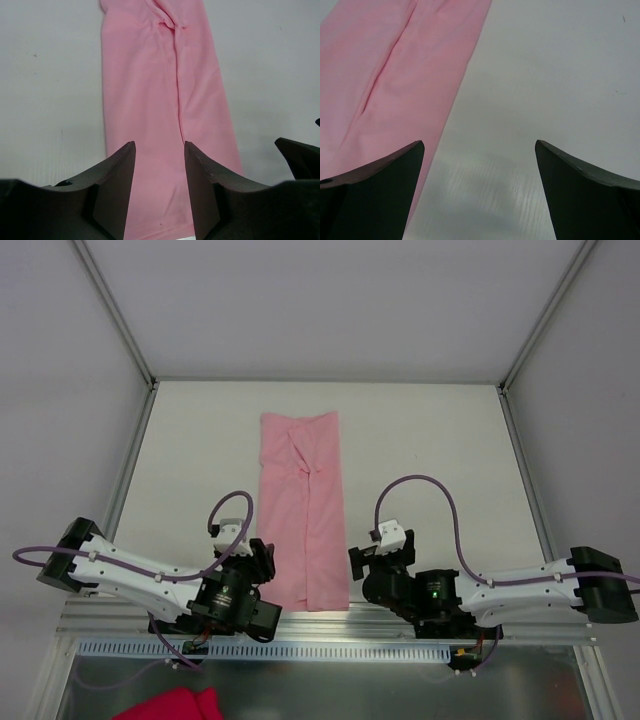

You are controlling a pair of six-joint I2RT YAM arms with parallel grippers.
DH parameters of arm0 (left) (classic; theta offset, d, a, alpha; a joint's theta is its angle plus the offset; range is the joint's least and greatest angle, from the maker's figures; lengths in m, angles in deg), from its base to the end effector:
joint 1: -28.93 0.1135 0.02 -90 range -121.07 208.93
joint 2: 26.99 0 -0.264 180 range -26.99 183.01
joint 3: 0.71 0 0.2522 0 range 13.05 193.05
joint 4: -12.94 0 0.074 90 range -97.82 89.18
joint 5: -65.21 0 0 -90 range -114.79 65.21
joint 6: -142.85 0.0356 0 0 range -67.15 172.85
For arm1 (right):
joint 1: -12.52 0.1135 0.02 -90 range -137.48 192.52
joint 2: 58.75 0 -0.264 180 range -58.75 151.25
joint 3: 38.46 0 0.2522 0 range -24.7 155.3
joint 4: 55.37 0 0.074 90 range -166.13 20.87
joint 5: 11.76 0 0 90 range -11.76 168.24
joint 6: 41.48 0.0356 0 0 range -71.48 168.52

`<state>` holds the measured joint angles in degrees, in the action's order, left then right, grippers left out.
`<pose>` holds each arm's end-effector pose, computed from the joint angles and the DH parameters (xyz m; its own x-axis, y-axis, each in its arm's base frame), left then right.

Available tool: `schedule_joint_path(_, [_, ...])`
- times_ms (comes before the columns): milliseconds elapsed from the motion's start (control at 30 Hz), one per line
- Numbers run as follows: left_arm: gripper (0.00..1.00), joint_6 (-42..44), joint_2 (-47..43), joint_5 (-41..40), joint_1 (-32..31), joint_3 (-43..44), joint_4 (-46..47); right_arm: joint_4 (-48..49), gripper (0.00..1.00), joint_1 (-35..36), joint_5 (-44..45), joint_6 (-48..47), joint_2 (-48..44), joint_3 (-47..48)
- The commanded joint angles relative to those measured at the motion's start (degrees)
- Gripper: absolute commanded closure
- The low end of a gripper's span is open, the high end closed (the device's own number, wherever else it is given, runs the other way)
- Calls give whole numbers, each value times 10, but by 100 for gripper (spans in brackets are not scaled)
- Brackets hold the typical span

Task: Fold and stack the t-shirts
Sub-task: Grab the bottom of the folded rectangular tshirt with both arms

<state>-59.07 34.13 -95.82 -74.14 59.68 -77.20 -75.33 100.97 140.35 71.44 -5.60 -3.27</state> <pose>0.0004 -0.1473 0.2559 -0.3752 -0.2824 -0.8829 0.0928 0.9362 -0.3389 0.0361 0.1722 0.1913 -0.1901 -0.2895 -0.9381 -0.4068 0.8929 -0.1931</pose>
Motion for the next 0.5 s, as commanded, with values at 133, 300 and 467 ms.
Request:
schedule_joint_path(133, [57,-114,28,11,6,-55,-105,22,0,-2,5,-38,21,41])
schedule_joint_path(300, [56,-89,-1,8,12,-43,-105,41,0,-10,-9,-48,24,39])
schedule_joint_path(467, [56,-81,-28,8,13,-46,-103,58,0,-11,-17,-60,21,32])
